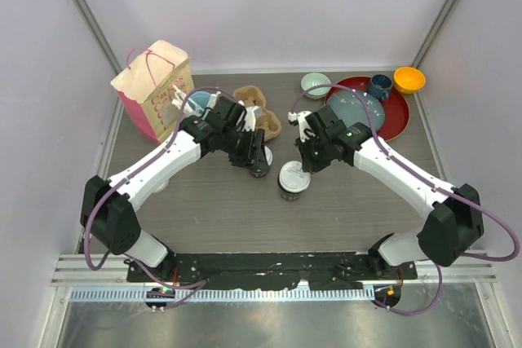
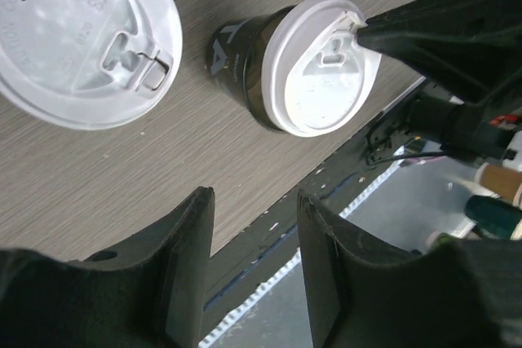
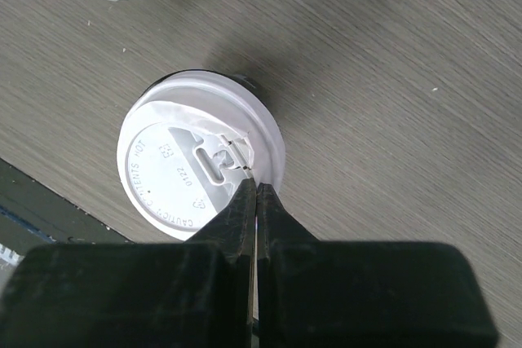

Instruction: Pack the takeout coffee

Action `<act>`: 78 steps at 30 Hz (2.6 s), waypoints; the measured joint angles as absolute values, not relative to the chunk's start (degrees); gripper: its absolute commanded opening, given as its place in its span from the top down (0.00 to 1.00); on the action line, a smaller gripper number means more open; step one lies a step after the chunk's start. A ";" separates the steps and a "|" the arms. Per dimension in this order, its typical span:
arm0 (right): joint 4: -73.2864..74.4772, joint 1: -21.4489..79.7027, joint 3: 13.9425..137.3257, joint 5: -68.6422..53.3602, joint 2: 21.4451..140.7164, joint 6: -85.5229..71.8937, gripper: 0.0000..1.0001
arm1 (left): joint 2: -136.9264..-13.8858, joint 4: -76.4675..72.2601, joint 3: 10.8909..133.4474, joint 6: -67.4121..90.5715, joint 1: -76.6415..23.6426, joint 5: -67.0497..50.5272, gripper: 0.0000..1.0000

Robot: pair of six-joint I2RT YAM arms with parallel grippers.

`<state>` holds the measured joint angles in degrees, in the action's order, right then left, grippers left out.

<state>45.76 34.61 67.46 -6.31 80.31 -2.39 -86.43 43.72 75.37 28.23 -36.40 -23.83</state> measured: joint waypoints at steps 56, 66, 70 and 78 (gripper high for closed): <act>41.47 34.65 65.14 -7.38 81.36 -1.58 0.99 | -98.63 29.39 71.66 43.05 -39.55 -29.34 0.41; 42.33 34.65 65.45 -8.67 81.23 -1.56 0.99 | -98.63 29.50 71.77 43.03 -38.87 -29.65 0.45; 42.33 34.65 65.45 -8.78 81.23 -1.50 0.99 | -98.63 29.39 71.75 43.05 -38.87 -29.74 0.47; 42.44 34.65 65.23 -8.27 81.25 -1.32 0.99 | -99.00 29.12 71.44 43.09 -38.87 -30.15 0.50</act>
<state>42.44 34.65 65.23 -8.27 81.25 -1.32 -99.00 29.12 71.44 43.09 -38.87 -30.15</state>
